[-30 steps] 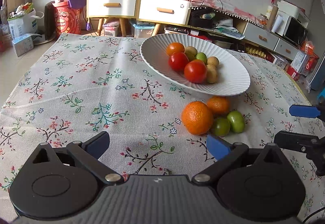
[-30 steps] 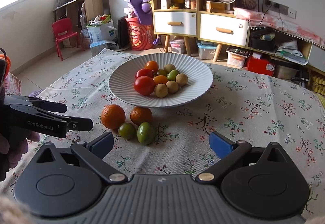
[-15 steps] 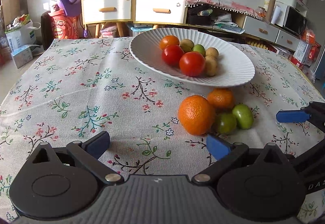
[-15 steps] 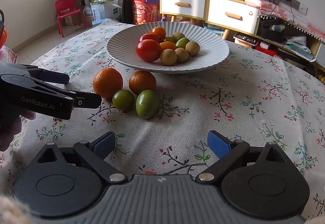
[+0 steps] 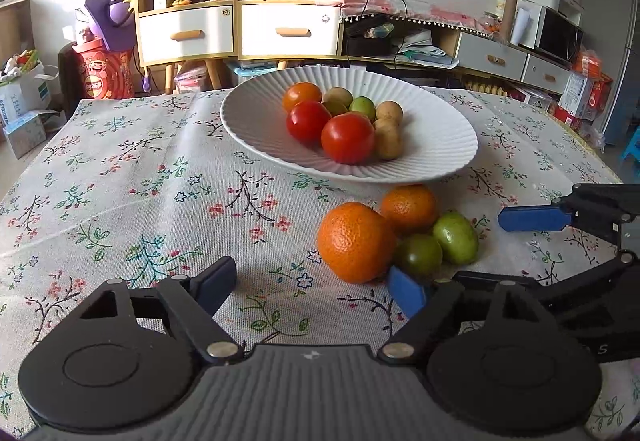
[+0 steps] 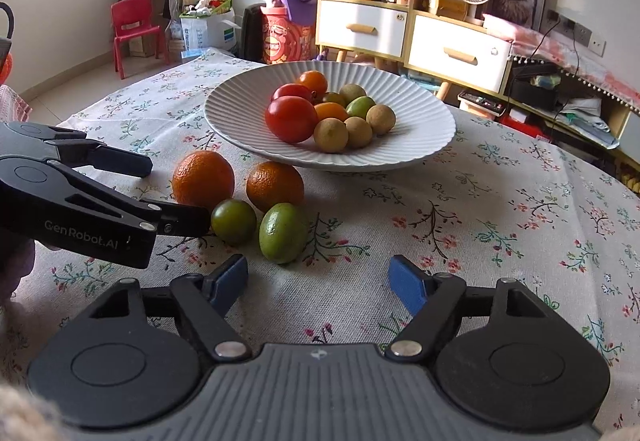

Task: Organize fruits
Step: 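Grasp the large orange with the left tool while the right tool grasps a lime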

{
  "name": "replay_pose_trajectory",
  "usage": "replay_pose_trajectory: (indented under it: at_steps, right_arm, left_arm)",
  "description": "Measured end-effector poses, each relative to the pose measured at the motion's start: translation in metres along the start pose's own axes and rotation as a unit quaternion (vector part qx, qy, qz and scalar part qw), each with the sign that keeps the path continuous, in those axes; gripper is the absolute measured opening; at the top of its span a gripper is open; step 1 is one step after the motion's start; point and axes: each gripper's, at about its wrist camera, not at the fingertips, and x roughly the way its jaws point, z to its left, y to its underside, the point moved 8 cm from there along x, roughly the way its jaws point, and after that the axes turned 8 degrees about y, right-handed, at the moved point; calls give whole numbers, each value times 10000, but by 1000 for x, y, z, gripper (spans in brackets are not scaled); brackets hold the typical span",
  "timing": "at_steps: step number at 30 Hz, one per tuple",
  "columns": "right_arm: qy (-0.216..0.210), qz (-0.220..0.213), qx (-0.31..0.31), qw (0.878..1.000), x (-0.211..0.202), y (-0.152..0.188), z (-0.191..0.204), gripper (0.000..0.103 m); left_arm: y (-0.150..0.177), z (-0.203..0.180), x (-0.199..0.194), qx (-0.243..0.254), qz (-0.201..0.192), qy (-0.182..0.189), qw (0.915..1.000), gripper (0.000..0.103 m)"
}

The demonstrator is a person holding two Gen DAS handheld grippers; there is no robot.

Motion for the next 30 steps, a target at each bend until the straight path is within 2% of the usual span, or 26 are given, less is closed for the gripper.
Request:
replay_pose_trajectory:
  at_steps: [1,3,7,18,22,30]
  right_arm:
    - [-43,-15,-49,10000,0,-2,2,60]
    - [-117,-26,-119,9999,0,-5,5,54]
    - [-178,-54,-178,9997,0,-8,9,44]
    - [-276,-32,17,9996,3,-13,8,32]
    - [-346,5,159,9993,4,-14,6,23]
    - [-473,120,417,9979,3,-16,1,23]
  left_arm:
    - [-1,-2,0,-14,-13,59,10000,71]
    - [-2,-3,0,-58,-40,143,9999,65]
    - [-2,-7,0,-103,-85,258,9996,56]
    - [-5,-11,3,-127,-66,367,9992,34]
    - [-5,-13,3,-47,-29,323,9995,33]
    - [-5,-9,0,-268,81,370,9989,32]
